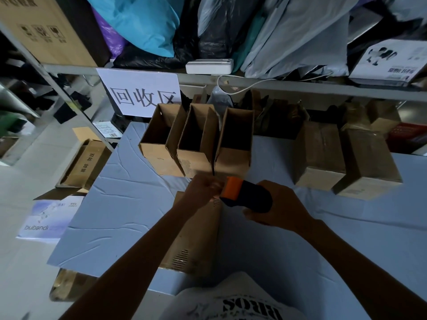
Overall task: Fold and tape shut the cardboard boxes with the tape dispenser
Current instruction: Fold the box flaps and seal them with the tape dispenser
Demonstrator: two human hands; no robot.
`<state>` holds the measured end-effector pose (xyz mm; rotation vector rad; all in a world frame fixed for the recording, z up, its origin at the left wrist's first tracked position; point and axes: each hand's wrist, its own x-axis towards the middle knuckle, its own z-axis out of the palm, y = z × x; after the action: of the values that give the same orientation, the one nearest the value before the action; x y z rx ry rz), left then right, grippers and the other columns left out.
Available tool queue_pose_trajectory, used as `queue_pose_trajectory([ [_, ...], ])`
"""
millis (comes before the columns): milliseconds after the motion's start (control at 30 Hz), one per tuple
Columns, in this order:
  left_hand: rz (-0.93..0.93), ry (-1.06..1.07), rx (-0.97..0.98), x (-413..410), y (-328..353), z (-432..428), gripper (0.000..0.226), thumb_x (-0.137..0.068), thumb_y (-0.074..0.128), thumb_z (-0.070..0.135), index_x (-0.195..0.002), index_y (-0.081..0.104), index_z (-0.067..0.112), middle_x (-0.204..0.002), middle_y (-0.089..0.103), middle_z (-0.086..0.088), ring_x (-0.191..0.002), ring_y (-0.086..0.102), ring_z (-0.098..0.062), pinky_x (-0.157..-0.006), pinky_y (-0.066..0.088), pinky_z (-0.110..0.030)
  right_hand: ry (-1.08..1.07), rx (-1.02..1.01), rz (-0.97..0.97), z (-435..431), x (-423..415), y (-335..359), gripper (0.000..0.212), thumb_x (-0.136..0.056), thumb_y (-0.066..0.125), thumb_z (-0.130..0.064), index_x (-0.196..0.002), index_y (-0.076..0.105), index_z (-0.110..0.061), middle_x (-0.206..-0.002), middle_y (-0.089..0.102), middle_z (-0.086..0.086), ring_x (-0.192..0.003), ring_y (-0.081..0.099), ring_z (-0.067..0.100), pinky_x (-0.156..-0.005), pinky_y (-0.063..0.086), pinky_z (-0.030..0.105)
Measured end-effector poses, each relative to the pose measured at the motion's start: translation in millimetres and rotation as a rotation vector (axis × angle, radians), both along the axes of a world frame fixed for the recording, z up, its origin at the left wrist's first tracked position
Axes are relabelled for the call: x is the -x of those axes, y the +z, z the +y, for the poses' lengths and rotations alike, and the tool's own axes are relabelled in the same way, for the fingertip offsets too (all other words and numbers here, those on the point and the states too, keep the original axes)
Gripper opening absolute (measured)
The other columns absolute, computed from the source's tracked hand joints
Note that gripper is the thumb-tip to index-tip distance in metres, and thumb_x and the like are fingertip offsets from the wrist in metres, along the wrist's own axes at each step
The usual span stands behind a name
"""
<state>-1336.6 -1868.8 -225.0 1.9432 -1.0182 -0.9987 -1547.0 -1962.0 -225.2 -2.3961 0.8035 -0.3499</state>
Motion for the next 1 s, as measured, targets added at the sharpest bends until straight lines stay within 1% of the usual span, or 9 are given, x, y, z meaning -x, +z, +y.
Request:
queue_pose_trajectory([
  [100, -0.038, -0.004, -0.013, -0.6, -0.8, -0.5, 0.015, -0.091, 0.056, 0.000, -0.100, 0.067, -0.005, -0.090, 0.067, -0.021, -0.080, 0.064, -0.028, -0.074, 0.052, -0.037, 0.006, 0.003, 0.001, -0.8, -2.3, -0.1, 0.054, -0.064, 0.084, -0.041, -0.105, 0.061, -0.015, -0.091, 0.067, -0.003, -0.082, 0.063, 0.010, -0.074, 0.054, 0.032],
  [300, -0.081, -0.131, -0.058, -4.4, 1.1, -2.1, 0.027, -0.089, 0.059, -0.001, -0.116, 0.062, 0.000, -0.112, 0.064, -0.019, -0.103, 0.062, -0.028, -0.088, 0.052, -0.041, 0.031, 0.011, -0.005, -3.7, -3.8, -1.7, 0.051, -0.065, 0.083, -0.041, -0.102, 0.061, -0.014, -0.087, 0.066, -0.004, -0.077, 0.063, 0.009, -0.070, 0.054, 0.029],
  [467, -0.048, -0.132, -0.134, -6.3, 0.8, -6.1, 0.021, -0.090, 0.052, -0.005, -0.107, 0.065, -0.003, -0.110, 0.064, -0.021, -0.091, 0.063, -0.026, -0.073, 0.051, -0.027, 0.043, 0.014, 0.004, -7.2, -7.1, -1.2, 0.049, -0.065, 0.084, -0.036, -0.103, 0.062, -0.015, -0.087, 0.066, -0.004, -0.077, 0.063, 0.009, -0.070, 0.055, 0.031],
  [567, -0.099, -0.156, -0.123, -7.7, 0.5, -9.1, 0.018, -0.090, 0.055, -0.002, -0.104, 0.067, -0.004, -0.109, 0.066, -0.019, -0.098, 0.063, -0.025, -0.082, 0.051, -0.030, 0.049, 0.014, 0.001, -8.7, -7.3, -2.2, 0.047, -0.065, 0.083, -0.037, -0.102, 0.062, -0.016, -0.086, 0.066, -0.005, -0.076, 0.063, 0.008, -0.069, 0.055, 0.031],
  [600, -0.112, -0.160, -0.128, -8.5, 0.5, -9.9, 0.017, -0.091, 0.056, -0.001, -0.103, 0.067, -0.005, -0.105, 0.066, -0.018, -0.094, 0.064, -0.023, -0.082, 0.051, -0.030, 0.049, 0.014, 0.002, -9.2, -7.3, -2.8, 0.047, -0.065, 0.083, -0.037, -0.101, 0.062, -0.016, -0.085, 0.066, -0.006, -0.075, 0.063, 0.008, -0.069, 0.055, 0.031],
  [733, -0.065, -0.078, -0.205, -9.0, -2.4, -11.4, 0.017, -0.086, 0.052, -0.007, -0.098, 0.064, -0.008, -0.080, 0.061, -0.013, -0.064, 0.058, -0.015, -0.059, 0.048, -0.022, 0.067, 0.008, 0.001, -9.7, -8.5, -4.2, 0.045, -0.064, 0.082, -0.040, -0.098, 0.061, -0.019, -0.082, 0.065, -0.008, -0.073, 0.062, 0.005, -0.065, 0.054, 0.024],
  [800, -0.082, -0.040, -0.220, -7.0, -4.8, -11.6, 0.016, -0.081, 0.052, -0.009, -0.091, 0.064, -0.011, -0.079, 0.063, -0.022, -0.062, 0.058, -0.021, -0.060, 0.050, -0.029, 0.103, 0.005, 0.008, -10.4, -11.2, -2.5, 0.044, -0.065, 0.081, -0.043, -0.096, 0.059, -0.021, -0.082, 0.064, -0.009, -0.072, 0.061, 0.004, -0.063, 0.051, 0.019],
  [900, -0.183, 0.004, -0.199, -14.7, -5.9, -6.0, 0.012, -0.080, 0.055, -0.006, -0.078, 0.068, -0.006, -0.073, 0.066, -0.020, -0.065, 0.062, -0.025, -0.070, 0.055, -0.037, 0.119, 0.034, 0.081, -18.7, -7.2, 0.4, 0.040, -0.068, 0.078, -0.046, -0.093, 0.056, -0.024, -0.077, 0.059, -0.014, -0.067, 0.058, 0.000, -0.059, 0.044, 0.014],
  [1000, -0.201, 0.121, -0.153, -39.7, -5.8, 3.9, 0.011, -0.081, 0.063, -0.002, -0.086, 0.073, -0.005, -0.083, 0.071, -0.021, -0.073, 0.066, -0.028, -0.074, 0.054, -0.038, 0.081, 0.086, 0.199, -32.5, 11.5, 1.2, 0.040, -0.069, 0.074, -0.053, -0.090, 0.052, -0.026, -0.071, 0.053, -0.017, -0.062, 0.053, -0.003, -0.056, 0.043, 0.016],
])
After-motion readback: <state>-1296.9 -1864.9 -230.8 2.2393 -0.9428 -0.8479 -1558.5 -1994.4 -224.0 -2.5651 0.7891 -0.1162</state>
